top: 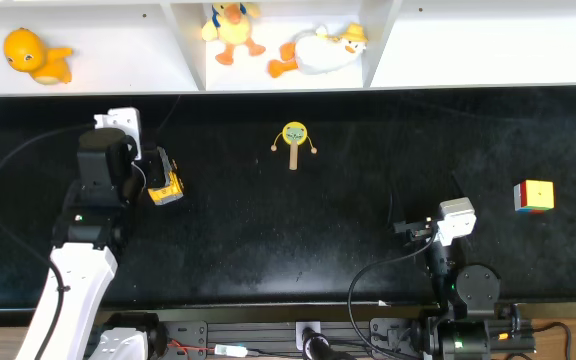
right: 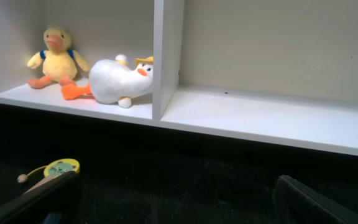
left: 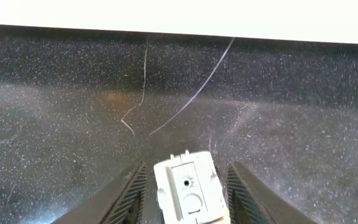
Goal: Store Toys
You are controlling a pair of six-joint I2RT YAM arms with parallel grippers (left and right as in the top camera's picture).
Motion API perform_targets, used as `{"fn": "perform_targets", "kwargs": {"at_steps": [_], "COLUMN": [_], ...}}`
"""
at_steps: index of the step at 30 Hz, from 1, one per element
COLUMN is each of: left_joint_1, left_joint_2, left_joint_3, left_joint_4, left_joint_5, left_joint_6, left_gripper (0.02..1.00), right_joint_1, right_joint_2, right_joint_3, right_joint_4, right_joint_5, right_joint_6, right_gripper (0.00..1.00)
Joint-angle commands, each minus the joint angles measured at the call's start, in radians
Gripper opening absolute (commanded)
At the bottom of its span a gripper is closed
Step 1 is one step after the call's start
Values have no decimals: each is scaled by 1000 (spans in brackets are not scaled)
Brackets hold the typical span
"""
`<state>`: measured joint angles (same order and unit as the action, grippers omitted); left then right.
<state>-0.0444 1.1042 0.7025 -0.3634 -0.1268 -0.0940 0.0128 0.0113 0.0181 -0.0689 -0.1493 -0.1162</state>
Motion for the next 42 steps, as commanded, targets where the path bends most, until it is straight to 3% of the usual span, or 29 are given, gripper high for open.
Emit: {"fn": "perform_targets", "kwargs": {"at_steps": [1,8,14,17,30,34,39,42], "left_joint_1": [-1,11,10,10,10,10,10,10], "left_joint_2": [-8,-58,-60,-49,146,177,183,183], "left_joint_3": [22,-2,-48,-69,-107,-107,-107,-107], "left_joint_4": [-64,-114,-109,-101,18,18,18,22], "left_joint_5": [22,108,107,108,99,80,80,73], "left_joint_6": [-21,-159,-358,-413,-412,-407,-404,-405], "left_gripper": [522,792,963,980,987,858,542,465], "right_joint_1": [-7,-7,-7,-7,-7,-7,-7,-7], "right_joint_2": [-8,-8,-8,-8,-8,-8,-8,-8], "right_joint_3": [-14,-14,-14,-14,-14,-14,-14,-14], "right_joint_4": [6,6,6,6,6,6,6,6], "right_joint_5": [2,2,2,2,2,2,2,2], "right_joint_6": [-3,-3,-3,-3,-3,-3,-3,-3], "right_gripper": [996,996,993,996,996,996,996,996]}}
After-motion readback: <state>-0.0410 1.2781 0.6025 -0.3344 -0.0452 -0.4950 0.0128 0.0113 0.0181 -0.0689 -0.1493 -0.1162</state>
